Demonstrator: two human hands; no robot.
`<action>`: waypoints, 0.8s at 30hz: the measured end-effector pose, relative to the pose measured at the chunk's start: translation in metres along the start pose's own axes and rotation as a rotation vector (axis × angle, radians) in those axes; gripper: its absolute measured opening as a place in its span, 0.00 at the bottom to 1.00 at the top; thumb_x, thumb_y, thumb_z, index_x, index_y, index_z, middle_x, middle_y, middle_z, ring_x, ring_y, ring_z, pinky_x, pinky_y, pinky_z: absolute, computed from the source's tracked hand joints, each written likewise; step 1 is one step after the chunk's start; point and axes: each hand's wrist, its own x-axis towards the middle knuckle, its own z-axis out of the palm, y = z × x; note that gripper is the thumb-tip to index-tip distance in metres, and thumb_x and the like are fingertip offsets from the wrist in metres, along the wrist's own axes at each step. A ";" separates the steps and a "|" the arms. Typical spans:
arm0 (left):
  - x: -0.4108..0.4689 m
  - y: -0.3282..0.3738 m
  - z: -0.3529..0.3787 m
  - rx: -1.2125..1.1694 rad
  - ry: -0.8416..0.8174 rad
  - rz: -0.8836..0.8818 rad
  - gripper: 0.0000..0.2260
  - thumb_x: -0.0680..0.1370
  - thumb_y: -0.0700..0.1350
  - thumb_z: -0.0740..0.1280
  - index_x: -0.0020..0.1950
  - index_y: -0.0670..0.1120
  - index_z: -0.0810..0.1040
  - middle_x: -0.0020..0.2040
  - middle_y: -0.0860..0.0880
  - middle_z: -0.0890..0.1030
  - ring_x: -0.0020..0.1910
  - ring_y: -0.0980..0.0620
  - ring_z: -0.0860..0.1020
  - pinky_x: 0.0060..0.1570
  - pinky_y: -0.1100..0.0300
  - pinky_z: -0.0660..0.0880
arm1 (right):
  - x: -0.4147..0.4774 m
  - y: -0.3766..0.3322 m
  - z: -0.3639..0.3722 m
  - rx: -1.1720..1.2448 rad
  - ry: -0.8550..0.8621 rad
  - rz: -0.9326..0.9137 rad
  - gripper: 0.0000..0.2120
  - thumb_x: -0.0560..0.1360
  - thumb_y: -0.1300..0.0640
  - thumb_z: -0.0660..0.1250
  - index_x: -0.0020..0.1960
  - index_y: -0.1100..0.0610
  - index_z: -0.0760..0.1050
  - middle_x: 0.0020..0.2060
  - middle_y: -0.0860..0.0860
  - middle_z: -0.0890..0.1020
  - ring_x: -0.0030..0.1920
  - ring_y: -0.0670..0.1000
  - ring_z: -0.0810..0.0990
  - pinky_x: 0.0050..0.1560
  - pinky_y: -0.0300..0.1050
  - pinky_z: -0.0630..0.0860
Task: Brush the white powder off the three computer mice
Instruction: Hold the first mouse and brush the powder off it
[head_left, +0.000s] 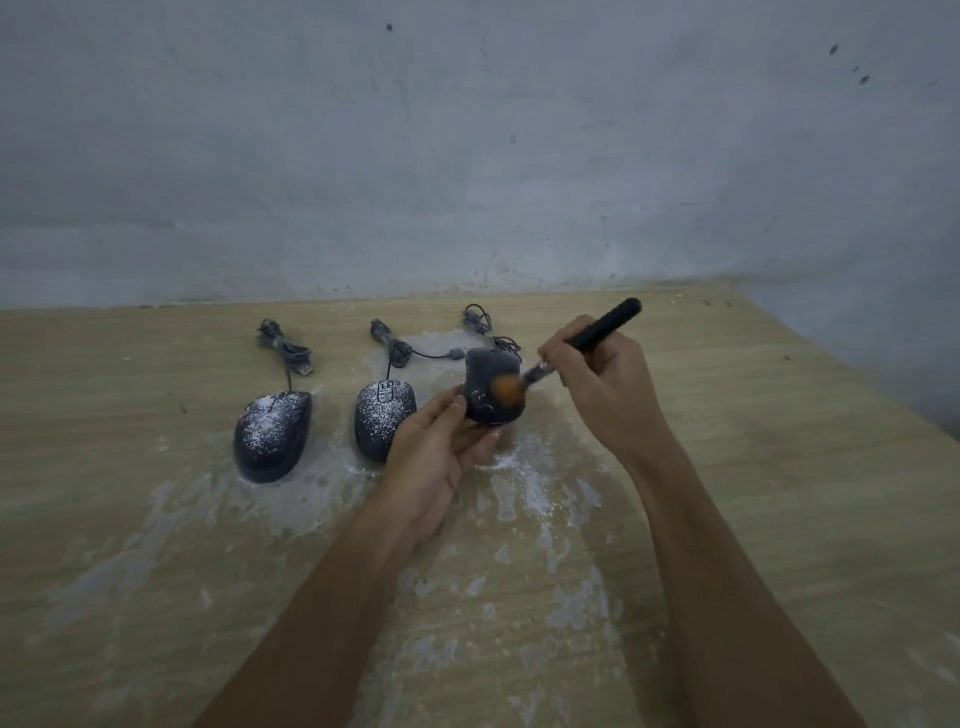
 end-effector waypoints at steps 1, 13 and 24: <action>-0.001 0.000 0.000 -0.001 -0.002 0.004 0.14 0.83 0.38 0.59 0.67 0.37 0.74 0.56 0.39 0.85 0.54 0.46 0.84 0.51 0.57 0.82 | 0.001 -0.001 0.000 0.007 0.021 -0.020 0.06 0.78 0.58 0.66 0.43 0.53 0.80 0.32 0.43 0.79 0.34 0.44 0.76 0.37 0.38 0.72; -0.002 -0.004 0.000 0.060 -0.028 0.059 0.13 0.83 0.38 0.60 0.67 0.38 0.75 0.58 0.40 0.84 0.55 0.47 0.84 0.50 0.61 0.82 | 0.001 -0.003 -0.002 0.011 -0.014 -0.017 0.06 0.80 0.59 0.67 0.46 0.52 0.81 0.35 0.42 0.81 0.37 0.44 0.79 0.41 0.38 0.75; 0.005 -0.013 -0.005 0.192 -0.068 0.128 0.14 0.80 0.33 0.64 0.59 0.49 0.79 0.54 0.48 0.86 0.52 0.46 0.85 0.51 0.53 0.82 | 0.000 -0.005 0.001 -0.022 -0.018 -0.024 0.06 0.75 0.50 0.65 0.42 0.49 0.79 0.32 0.48 0.78 0.34 0.48 0.74 0.36 0.44 0.72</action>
